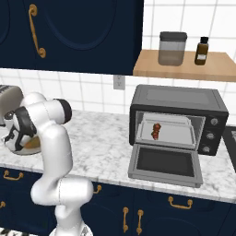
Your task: Pick up the kebab skewer and baguette bread, and place them inside the toaster oven. Close the toaster oven door and start by setting the timer.
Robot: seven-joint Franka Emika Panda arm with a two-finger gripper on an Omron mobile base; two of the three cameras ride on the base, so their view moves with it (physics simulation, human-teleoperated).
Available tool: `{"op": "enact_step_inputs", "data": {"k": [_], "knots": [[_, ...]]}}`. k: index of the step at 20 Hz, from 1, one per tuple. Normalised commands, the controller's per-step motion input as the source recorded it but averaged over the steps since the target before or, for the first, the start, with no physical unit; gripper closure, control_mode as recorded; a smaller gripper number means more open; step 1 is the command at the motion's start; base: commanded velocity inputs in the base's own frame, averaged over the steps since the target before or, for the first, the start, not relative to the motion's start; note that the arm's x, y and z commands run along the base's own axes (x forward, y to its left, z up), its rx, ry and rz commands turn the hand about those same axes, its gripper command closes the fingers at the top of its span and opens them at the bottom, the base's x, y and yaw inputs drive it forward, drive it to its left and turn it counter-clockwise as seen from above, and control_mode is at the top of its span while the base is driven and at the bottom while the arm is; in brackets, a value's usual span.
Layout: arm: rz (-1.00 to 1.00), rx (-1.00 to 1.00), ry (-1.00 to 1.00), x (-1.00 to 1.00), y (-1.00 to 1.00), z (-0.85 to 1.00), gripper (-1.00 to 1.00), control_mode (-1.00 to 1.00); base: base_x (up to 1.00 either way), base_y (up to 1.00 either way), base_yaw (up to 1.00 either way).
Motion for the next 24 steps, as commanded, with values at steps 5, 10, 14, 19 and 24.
{"op": "enact_step_inputs", "data": {"k": [5, 10, 14, 19, 24], "knots": [[0.00, 0.00, 0.00, -0.13, -0.49, 0.09, 1.00, -1.00, 0.00, 0.00, 0.00], [0.00, 0.00, -0.03, -0.52, -0.84, 0.68, 1.00, -1.00, 0.00, 0.00, 0.00], [-0.04, 0.00, -0.01, -0.46, -0.80, 1.00, 1.00, -1.00, 0.00, 0.00, 0.00], [-0.09, 0.00, 0.02, -0.11, -0.75, 1.00, 1.00, -1.00, 0.00, 0.00, 0.00], [-0.16, 0.00, 0.09, -0.01, -0.83, 1.00, 1.00, -1.00, 0.00, 0.00, 0.00]]}}
